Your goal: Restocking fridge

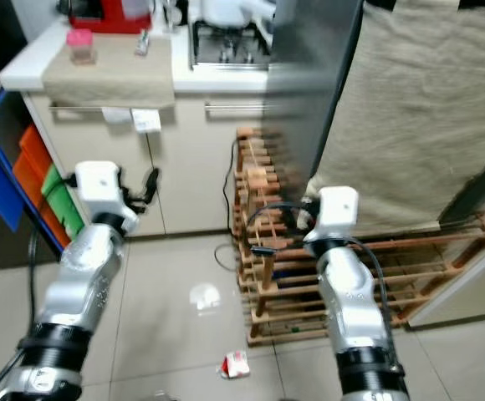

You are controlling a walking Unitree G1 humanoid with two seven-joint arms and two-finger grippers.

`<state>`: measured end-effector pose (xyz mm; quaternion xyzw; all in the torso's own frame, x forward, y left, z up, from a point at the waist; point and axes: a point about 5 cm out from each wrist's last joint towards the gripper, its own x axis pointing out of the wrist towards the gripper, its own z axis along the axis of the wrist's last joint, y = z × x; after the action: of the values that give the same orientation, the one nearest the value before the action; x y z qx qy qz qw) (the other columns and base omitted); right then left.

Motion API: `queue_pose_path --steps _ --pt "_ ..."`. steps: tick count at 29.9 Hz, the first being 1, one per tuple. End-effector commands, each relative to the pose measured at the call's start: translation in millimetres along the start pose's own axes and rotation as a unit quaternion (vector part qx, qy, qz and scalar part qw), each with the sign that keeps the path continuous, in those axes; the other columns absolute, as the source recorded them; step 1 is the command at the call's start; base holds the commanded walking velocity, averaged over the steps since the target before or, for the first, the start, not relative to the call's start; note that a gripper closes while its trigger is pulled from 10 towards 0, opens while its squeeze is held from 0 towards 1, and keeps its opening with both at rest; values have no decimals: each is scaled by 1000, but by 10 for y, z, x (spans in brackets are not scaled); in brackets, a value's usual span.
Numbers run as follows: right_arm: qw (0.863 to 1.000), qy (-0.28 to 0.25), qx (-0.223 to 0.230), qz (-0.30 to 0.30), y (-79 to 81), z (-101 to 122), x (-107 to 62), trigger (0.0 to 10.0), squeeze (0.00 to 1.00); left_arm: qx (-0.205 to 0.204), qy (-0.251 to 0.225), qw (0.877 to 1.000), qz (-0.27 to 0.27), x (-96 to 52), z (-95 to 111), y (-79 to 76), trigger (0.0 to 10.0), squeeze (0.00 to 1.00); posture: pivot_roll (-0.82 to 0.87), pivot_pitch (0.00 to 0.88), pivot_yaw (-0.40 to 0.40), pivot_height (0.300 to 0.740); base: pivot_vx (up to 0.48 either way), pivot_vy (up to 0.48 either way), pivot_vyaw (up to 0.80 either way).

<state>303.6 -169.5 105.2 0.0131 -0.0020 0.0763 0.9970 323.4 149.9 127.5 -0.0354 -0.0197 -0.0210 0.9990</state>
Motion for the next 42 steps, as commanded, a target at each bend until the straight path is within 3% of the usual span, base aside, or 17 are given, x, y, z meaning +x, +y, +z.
queue_pose_path --steps 1,13,26,42 --pt "1000 -4 -8 -4 -38 21 -3 10000 0 -1 -2 1000 -9 12 14 -76 10000 0 -68 0 4 740 0 480 688" --pt "1000 -2 -10 -15 -48 18 37 10000 0 -14 -14 1000 -20 11 60 -133 10000 0 -66 0 5 740 49 34 498" --pt "1000 -3 -12 -10 -4 16 44 10000 0 11 -19 999 -30 31 88 -154 10000 0 -66 0 8 740 472 0 0" --pt "1000 -17 -20 -3 36 75 77 10000 0 11 -37 999 -19 47 148 -148 10000 0 -64 0 5 740 462 0 0"
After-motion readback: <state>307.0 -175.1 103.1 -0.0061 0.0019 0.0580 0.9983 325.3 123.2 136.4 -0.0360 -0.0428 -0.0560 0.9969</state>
